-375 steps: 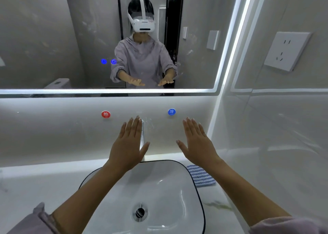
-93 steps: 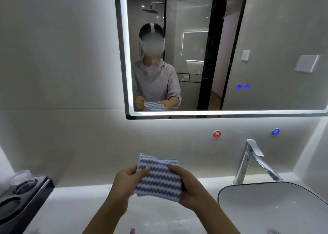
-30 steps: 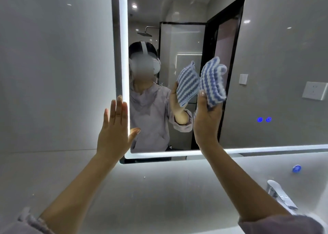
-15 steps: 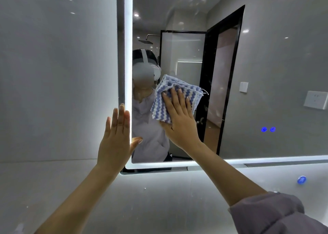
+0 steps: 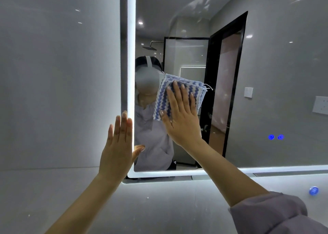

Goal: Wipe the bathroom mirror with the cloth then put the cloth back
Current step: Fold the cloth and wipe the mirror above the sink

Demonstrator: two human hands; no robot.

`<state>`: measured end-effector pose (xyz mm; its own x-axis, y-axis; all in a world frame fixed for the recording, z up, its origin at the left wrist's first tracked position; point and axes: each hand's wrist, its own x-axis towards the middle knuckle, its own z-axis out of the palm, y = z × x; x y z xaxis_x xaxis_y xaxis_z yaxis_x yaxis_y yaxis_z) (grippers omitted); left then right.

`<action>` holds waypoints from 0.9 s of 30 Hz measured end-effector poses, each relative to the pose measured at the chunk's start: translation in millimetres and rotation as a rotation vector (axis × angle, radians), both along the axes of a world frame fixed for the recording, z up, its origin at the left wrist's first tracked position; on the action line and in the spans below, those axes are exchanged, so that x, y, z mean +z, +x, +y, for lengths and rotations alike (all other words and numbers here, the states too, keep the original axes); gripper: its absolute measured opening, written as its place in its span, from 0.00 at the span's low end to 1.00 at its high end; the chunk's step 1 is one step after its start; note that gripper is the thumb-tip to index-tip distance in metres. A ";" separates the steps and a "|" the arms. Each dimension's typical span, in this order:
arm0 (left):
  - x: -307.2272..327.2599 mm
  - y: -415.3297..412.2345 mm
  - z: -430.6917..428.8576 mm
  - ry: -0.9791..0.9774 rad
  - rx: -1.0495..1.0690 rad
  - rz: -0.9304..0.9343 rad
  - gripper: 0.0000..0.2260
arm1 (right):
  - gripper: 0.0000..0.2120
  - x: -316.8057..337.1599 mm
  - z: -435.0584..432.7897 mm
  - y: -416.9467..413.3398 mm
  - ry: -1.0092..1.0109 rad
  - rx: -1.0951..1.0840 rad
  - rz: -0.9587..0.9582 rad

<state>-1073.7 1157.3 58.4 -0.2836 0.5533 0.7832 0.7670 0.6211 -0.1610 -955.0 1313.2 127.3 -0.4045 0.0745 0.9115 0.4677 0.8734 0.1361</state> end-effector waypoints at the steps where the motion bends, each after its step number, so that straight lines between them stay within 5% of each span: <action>1: 0.1 -0.3 0.4 0.004 -0.001 0.001 0.42 | 0.31 0.6 1.2 -0.8 0.013 -0.018 -0.004; 15: 0.4 1.4 -0.6 0.014 -0.021 0.010 0.42 | 0.29 -18.9 8.2 -4.7 0.106 -0.053 -0.030; 27: -6.1 -2.6 2.2 0.057 -0.056 -0.019 0.38 | 0.28 -126.2 10.8 5.1 0.149 0.002 -0.197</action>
<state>-1076.3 1159.6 52.3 -0.2683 0.5235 0.8087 0.8036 0.5846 -0.1118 -949.9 1323.9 1.1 -0.5752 -0.0560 0.8161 0.4177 0.8377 0.3519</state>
